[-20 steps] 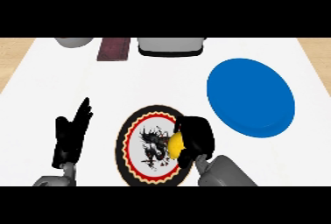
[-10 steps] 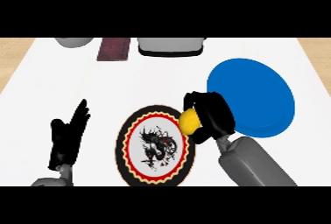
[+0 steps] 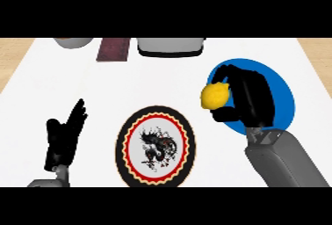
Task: Pick the lemon from the plate and place it in the plate
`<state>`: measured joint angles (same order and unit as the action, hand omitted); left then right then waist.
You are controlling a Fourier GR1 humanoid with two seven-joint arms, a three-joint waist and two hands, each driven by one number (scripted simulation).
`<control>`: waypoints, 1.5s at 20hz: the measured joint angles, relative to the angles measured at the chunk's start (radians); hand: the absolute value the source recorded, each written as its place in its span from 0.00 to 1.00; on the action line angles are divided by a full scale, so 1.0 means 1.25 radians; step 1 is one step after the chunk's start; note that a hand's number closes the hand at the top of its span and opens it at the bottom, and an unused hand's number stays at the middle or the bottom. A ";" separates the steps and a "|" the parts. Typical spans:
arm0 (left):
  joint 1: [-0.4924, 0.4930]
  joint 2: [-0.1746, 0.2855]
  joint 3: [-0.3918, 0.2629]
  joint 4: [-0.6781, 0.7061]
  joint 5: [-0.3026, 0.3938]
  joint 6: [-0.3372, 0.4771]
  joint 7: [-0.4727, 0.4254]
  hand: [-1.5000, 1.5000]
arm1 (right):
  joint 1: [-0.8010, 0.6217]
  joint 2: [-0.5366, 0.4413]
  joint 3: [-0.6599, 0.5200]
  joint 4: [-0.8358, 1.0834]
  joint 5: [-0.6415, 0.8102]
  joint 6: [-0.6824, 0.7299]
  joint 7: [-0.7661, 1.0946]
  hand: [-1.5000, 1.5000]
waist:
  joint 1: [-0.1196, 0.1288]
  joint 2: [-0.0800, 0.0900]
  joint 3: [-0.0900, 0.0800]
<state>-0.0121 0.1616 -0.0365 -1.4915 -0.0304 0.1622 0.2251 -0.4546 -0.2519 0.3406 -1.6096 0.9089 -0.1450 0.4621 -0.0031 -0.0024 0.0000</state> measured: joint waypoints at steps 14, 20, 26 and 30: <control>-0.014 -0.020 0.003 0.012 -0.022 -0.008 0.000 0.50 | -0.082 -0.042 -0.228 0.295 -0.054 -0.022 -0.164 1.00 | 0.008 0.003 0.000; -0.016 -0.029 -0.002 0.003 -0.031 -0.009 0.007 0.50 | -0.154 -0.058 -0.273 0.507 -0.064 -0.006 -0.240 1.00 | 0.016 0.006 0.000; -0.030 -0.043 -0.007 0.012 -0.042 0.001 0.010 0.50 | -0.192 -0.081 -0.293 0.669 -0.096 0.095 -0.304 0.00 | 0.018 0.007 0.000; -0.019 -0.046 -0.008 -0.002 -0.047 0.005 0.014 0.50 | -0.204 -0.097 -0.301 0.762 -0.102 0.139 -0.367 0.00 | 0.017 0.007 0.001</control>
<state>-0.0353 0.1042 -0.0461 -1.4939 -0.0887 0.1682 0.2429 -0.7090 -0.3729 -0.0353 -0.6569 0.7811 0.0290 0.0036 0.0186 0.0057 0.0007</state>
